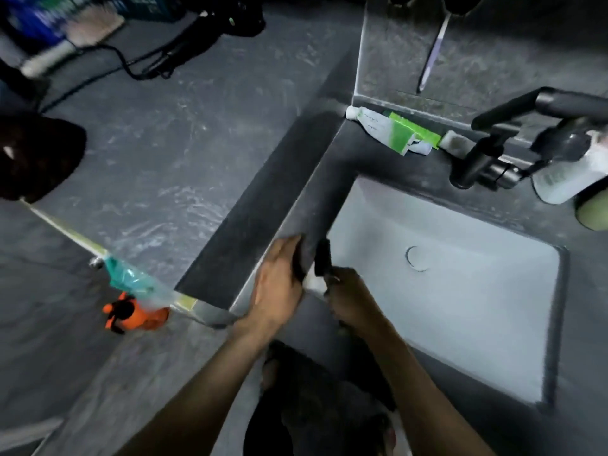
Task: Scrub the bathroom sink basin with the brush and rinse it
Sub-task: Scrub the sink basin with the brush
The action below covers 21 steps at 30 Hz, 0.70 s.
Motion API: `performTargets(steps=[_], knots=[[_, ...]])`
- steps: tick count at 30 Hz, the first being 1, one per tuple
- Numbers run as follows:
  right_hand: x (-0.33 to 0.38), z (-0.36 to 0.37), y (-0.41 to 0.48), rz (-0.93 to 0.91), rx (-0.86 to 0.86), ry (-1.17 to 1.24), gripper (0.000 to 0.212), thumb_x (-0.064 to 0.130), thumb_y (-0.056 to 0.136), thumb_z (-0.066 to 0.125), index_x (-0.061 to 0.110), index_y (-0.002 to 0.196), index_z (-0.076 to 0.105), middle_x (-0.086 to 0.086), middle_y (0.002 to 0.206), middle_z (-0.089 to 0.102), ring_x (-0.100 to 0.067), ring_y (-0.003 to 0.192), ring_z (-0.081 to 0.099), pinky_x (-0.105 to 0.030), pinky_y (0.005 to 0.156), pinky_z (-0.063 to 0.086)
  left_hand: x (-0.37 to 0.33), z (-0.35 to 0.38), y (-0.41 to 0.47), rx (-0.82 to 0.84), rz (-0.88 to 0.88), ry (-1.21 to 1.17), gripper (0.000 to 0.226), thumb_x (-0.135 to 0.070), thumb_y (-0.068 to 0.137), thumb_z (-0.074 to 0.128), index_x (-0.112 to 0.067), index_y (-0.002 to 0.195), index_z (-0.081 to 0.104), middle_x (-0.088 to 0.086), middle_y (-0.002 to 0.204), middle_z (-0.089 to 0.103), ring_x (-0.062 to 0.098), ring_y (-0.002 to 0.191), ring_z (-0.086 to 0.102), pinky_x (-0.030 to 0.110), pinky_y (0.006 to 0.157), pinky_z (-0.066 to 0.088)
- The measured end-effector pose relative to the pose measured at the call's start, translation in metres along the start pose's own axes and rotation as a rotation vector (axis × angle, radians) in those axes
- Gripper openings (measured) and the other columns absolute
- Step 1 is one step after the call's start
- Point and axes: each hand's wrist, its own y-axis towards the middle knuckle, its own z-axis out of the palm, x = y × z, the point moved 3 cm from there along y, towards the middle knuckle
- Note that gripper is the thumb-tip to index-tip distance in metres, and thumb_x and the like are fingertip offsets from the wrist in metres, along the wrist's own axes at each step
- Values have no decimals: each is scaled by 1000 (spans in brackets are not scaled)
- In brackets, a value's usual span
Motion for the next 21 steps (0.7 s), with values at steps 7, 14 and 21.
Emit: performTargets(steps=[7,14,21], knots=[[-5,19,-46,25,211,32,28,26,82,40,12,85,64,-6,77,62,-25,70,59,-45,71,55,17,58,-79,-169,-183,22,68,2,86,42,-3,153,38,16,158,37,29,151,29,32,126,19],[8,17,-17,63,191,161,17,15,84,47,11,73,59,-11,71,64,-23,62,56,-39,63,49,25,75,-76,-171,-248,139,89,-7,78,73,-8,156,32,6,162,30,22,153,24,42,123,29],[9,0,10,46,172,196,17,11,98,42,12,86,53,-3,74,53,-13,59,51,-25,54,45,16,81,-78,-269,-223,236,76,-6,85,68,-9,155,37,8,158,37,20,154,22,42,125,23]])
